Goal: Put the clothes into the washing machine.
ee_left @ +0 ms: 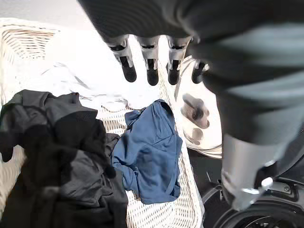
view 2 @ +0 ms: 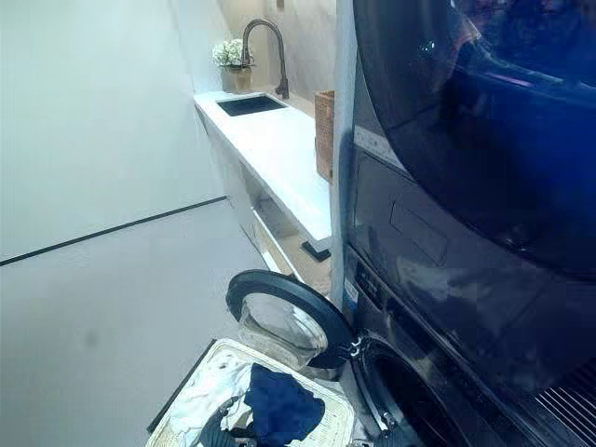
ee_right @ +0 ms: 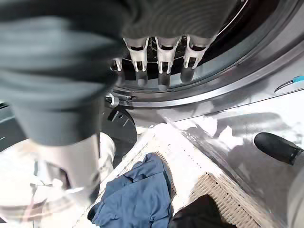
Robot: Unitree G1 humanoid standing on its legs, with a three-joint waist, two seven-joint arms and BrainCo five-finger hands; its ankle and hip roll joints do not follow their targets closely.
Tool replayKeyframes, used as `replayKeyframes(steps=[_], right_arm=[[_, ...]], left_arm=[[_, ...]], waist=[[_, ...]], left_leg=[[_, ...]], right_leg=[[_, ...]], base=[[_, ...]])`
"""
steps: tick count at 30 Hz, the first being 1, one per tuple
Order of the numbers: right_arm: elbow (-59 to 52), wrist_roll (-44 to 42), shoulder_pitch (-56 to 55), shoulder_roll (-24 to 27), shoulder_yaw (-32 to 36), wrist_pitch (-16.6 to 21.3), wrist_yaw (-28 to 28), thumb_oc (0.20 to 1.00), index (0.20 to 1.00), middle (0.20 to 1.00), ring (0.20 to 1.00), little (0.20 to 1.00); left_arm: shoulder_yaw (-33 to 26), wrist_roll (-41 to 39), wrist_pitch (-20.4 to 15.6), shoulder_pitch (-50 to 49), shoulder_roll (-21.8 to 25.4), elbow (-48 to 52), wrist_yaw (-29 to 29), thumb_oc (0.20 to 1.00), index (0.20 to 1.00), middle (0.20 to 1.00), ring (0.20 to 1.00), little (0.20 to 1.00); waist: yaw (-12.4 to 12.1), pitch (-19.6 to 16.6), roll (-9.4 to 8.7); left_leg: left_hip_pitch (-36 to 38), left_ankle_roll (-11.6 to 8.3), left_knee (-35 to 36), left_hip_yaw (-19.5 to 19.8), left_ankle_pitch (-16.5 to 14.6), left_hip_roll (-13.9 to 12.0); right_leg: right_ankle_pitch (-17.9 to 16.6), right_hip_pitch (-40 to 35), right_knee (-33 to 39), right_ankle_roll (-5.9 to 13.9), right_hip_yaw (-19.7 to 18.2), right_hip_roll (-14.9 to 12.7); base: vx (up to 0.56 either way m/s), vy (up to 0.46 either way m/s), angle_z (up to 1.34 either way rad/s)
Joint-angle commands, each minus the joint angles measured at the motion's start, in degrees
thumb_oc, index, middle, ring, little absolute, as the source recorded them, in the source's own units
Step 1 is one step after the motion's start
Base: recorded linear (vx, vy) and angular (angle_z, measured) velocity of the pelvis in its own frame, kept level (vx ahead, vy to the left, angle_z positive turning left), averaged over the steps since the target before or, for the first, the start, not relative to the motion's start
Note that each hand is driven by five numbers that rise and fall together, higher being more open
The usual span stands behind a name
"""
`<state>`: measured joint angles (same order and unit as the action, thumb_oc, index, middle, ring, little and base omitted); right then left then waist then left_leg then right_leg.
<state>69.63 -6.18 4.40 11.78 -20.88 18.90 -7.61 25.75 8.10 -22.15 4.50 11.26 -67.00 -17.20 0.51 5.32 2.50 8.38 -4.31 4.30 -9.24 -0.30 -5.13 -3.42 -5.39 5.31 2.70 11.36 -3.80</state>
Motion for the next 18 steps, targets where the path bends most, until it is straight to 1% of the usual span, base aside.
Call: replayKeyframes(steps=[1, 3, 4, 9, 14, 18], right_arm=[[1.52, -0.17, 5.15, -1.87, -0.69, 2.64, 0.43, 1.000, 1.000, 1.000, 1.000, 1.000], [1.50, -0.44, 5.28, -1.71, -0.95, 2.51, 0.49, 1.000, 1.000, 1.000, 1.000, 1.000], [1.58, -0.50, 5.27, -1.61, -0.91, 2.51, 0.53, 1.000, 1.000, 1.000, 1.000, 1.000], [1.40, -0.71, 5.41, -1.43, -0.78, 2.24, 0.60, 1.000, 1.000, 1.000, 1.000, 1.000], [1.26, -1.06, 5.49, -1.51, -0.89, 1.95, 0.45, 1.000, 1.000, 1.000, 1.000, 1.000], [1.35, -1.67, 5.38, -1.52, -0.80, 2.36, 0.16, 1.000, 1.000, 1.000, 1.000, 1.000]], left_arm=[[-0.85, 0.90, -0.58, 4.01, 0.17, -2.17, -0.69, 1.000, 1.000, 1.000, 1.000, 1.000], [-0.76, -0.25, -0.26, 4.08, 0.28, -2.32, -0.67, 1.000, 1.000, 1.000, 1.000, 1.000], [-1.06, -1.72, -0.09, 4.02, 0.23, -2.38, 0.33, 1.000, 1.000, 1.000, 1.000, 1.000], [-1.01, 0.27, -0.15, 4.16, 0.24, -2.60, 0.46, 1.000, 1.000, 1.000, 1.000, 1.000], [-0.58, 2.48, 0.33, 4.45, 0.07, -2.95, -2.85, 1.000, 1.000, 1.000, 1.000, 1.000], [0.02, 6.43, -0.35, 4.45, 0.27, -2.88, -8.50, 1.000, 1.000, 1.000, 1.000, 1.000]], waist=[[-0.25, 0.87, -3.76], [-0.31, 0.90, -3.80], [-0.38, 0.98, -3.77], [-0.43, 1.17, -3.76], [-0.29, 1.44, -3.73], [-0.26, 1.69, -3.68]], left_leg=[[-1.34, 0.21, 0.70, 1.47, 0.19, 1.46], [-1.31, 0.21, 0.70, 1.37, 0.17, 1.39], [-1.30, 0.23, 0.70, 1.37, 0.19, 1.36], [-1.52, 0.18, 0.70, 1.32, 0.38, 1.27], [-1.90, 0.10, 0.70, 1.33, 0.47, 1.19], [-2.29, 0.02, 0.70, 1.46, 0.51, 1.23]], right_leg=[[2.40, -2.89, -0.50, 4.03, -0.06, -2.94], [2.42, -2.84, -0.56, 4.04, -0.01, -2.93], [2.45, -2.88, -0.59, 4.03, 0.04, -2.92], [2.32, -2.70, -0.57, 4.03, 0.18, -2.99], [2.17, -2.27, -0.51, 4.05, 0.14, -3.01], [1.94, -1.91, -0.31, 4.08, 0.10, -3.00]], base=[[-0.13, 0.162, -0.08], [0.00, 0.000, 0.00], [0.00, 0.000, 0.00], [0.00, 0.000, 0.00], [0.00, 0.000, 0.00], [0.00, 0.000, 0.00]])
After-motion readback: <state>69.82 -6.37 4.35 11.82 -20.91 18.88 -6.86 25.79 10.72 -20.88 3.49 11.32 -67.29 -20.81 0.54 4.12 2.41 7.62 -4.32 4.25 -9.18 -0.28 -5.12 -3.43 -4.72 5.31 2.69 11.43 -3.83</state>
